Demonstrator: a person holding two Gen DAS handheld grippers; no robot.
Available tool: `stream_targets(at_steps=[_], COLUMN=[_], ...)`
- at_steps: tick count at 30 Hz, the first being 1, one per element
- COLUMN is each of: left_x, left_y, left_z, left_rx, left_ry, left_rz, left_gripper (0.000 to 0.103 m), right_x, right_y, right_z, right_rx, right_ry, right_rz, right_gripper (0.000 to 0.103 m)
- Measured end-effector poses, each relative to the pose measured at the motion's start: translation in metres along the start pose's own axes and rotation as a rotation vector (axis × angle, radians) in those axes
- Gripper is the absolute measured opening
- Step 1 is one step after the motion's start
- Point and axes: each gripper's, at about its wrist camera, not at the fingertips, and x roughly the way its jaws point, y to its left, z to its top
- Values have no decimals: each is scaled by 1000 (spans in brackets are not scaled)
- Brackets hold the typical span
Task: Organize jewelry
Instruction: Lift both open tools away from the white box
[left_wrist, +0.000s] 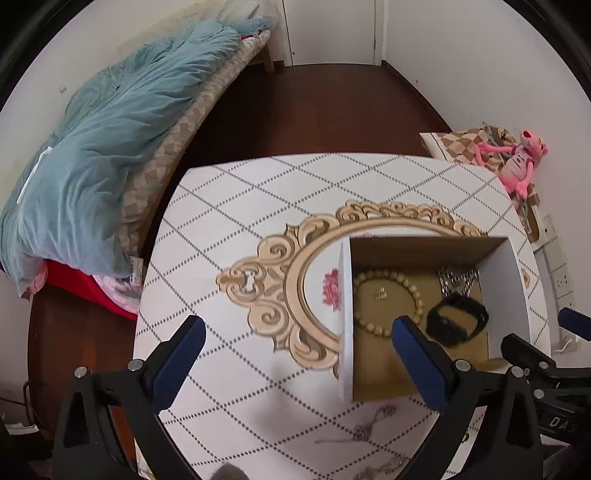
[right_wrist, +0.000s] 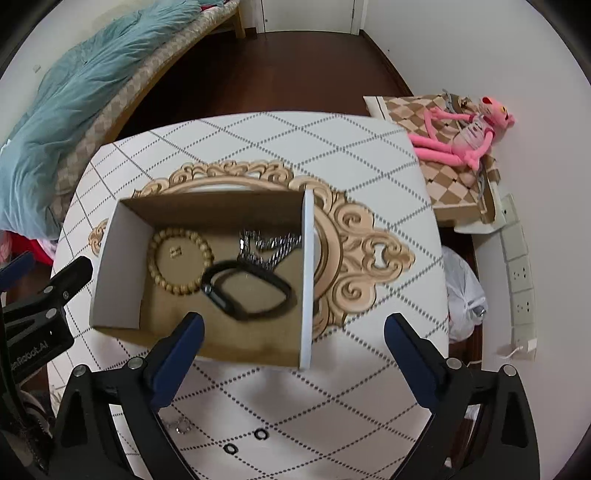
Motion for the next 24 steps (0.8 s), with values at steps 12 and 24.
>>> stream_targets(at_steps=[12, 24], left_x=[-34, -102], left_y=[1, 6], left_z=[-21, -43], left_rx=[-10, -22], left_ry=[-33, -136], left_rz=[-18, -25], left_gripper=[103, 103], right_x=[-29, -105], right_y=[6, 7], right_z=[-21, -53], right_rx=[17, 12], right_ry=[-38, -185], right_rz=[-8, -38], right_gripper=[99, 99])
